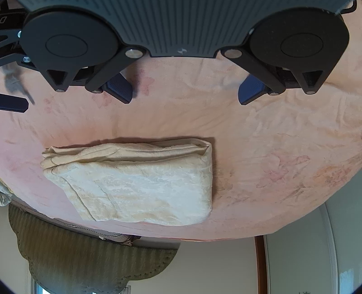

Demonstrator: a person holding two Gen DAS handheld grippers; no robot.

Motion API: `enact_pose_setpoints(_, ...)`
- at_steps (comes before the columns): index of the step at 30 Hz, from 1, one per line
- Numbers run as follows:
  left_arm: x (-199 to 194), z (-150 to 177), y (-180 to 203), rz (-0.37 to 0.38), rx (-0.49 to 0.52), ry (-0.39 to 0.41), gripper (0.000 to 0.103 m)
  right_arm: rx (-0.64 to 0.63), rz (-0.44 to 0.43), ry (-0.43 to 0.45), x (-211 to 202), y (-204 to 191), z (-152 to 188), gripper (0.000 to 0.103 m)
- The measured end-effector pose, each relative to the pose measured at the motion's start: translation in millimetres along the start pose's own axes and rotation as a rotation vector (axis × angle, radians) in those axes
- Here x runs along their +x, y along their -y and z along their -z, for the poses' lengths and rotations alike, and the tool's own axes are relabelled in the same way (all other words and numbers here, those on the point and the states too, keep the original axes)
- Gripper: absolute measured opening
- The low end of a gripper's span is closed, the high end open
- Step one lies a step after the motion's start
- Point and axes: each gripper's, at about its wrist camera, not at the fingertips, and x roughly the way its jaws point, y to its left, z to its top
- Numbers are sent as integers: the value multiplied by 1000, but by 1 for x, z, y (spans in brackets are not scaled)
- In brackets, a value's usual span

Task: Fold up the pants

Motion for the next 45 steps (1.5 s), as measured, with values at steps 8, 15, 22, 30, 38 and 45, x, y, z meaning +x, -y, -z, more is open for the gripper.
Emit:
enact_pose_setpoints(8, 0, 5, 1, -7, 1, 16, 103, 23, 14, -5, -3, -2, 5, 102)
enact_pose_setpoints(15, 0, 7, 0, -11, 8, 30, 103, 32, 15, 1, -8, -3, 7, 102)
enact_pose_setpoints(22, -1, 7, 0, -6, 21, 27, 103, 57, -9, 3, -13, -1, 8, 102)
enact_pose_setpoints(30, -2, 9, 0, 3, 43, 33, 103, 93, -38, 21, -12, -4, 6, 102)
enact_pose_setpoints(38, -5, 13, -1, 6, 59, 47, 103, 130, 17, 14, 6, 3, 8, 103)
enact_pose_setpoints(45, -6, 15, 0, 1, 56, 55, 103, 67, 69, 22, 9, -7, 14, 103)
